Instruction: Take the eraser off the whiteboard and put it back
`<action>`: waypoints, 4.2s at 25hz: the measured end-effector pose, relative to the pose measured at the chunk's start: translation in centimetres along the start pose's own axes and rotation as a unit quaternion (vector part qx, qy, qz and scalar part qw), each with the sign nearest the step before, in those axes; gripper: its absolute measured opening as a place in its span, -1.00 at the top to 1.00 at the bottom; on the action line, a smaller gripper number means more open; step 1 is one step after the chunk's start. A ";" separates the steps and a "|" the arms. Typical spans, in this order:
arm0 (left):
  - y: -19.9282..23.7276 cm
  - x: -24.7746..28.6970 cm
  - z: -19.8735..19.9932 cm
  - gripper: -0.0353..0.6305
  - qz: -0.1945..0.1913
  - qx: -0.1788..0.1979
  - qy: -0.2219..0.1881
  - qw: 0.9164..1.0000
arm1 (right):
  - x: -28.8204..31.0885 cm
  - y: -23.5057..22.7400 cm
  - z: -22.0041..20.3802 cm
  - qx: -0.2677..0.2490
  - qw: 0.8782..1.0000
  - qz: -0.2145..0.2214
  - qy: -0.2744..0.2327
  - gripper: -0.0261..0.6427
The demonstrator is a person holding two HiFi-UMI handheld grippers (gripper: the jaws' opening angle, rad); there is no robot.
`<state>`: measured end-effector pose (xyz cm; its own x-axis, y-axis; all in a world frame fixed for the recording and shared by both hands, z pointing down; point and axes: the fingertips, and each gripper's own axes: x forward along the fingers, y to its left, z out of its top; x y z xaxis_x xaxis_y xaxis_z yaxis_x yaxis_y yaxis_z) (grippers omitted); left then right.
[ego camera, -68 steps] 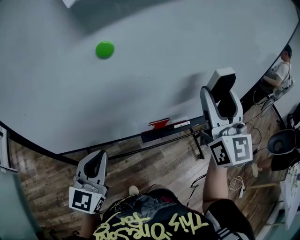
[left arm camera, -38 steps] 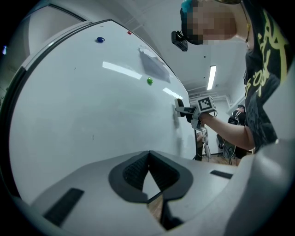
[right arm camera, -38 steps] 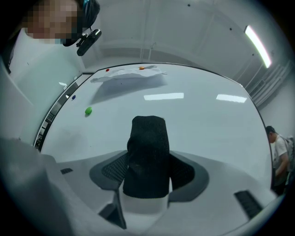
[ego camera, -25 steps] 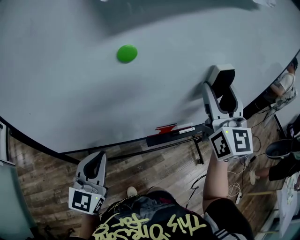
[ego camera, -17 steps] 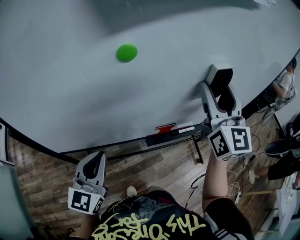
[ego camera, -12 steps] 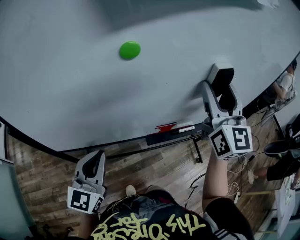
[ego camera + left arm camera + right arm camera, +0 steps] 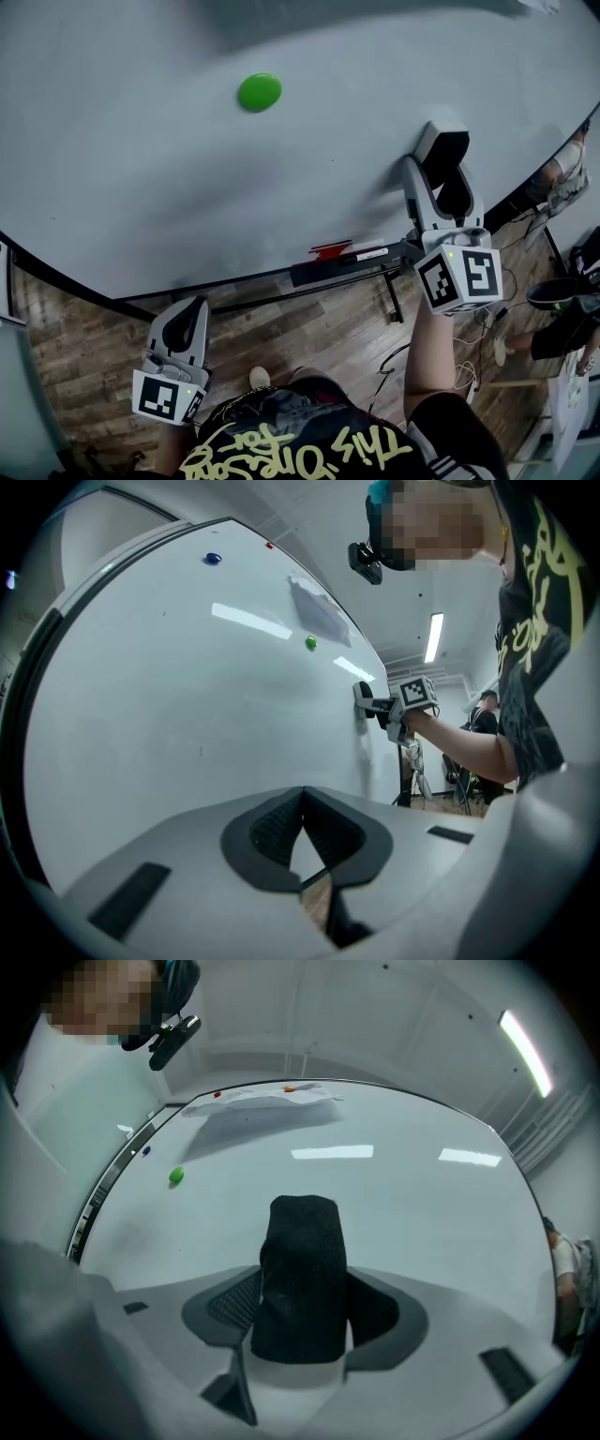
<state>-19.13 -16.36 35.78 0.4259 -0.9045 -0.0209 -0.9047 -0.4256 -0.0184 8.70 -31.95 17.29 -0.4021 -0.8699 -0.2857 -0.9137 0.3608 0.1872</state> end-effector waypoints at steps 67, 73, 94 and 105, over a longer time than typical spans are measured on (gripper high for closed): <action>-2.6 0.2 2.2 0.87 -0.037 0.034 -0.018 0.999 | -10.5 8.2 -4.0 0.101 0.992 0.074 0.033 0.56; -2.9 0.1 2.1 0.87 -0.039 0.036 -0.018 0.998 | -11.5 9.4 -5.3 0.116 0.989 0.078 0.046 0.77; -4.5 -0.2 1.9 0.87 -0.054 0.040 -0.011 0.998 | -14.7 13.0 -8.0 0.149 0.978 0.123 0.081 0.89; -8.5 -1.8 2.8 0.87 -0.044 0.046 -0.011 0.998 | -18.5 14.5 -7.4 0.148 0.969 0.178 0.089 0.89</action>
<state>-12.16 -11.01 33.15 0.5043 -0.8628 -0.0361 -0.8598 -0.4979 -0.1132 3.35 -13.09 32.21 -0.7018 -0.7078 -0.0810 -0.7071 0.7059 -0.0420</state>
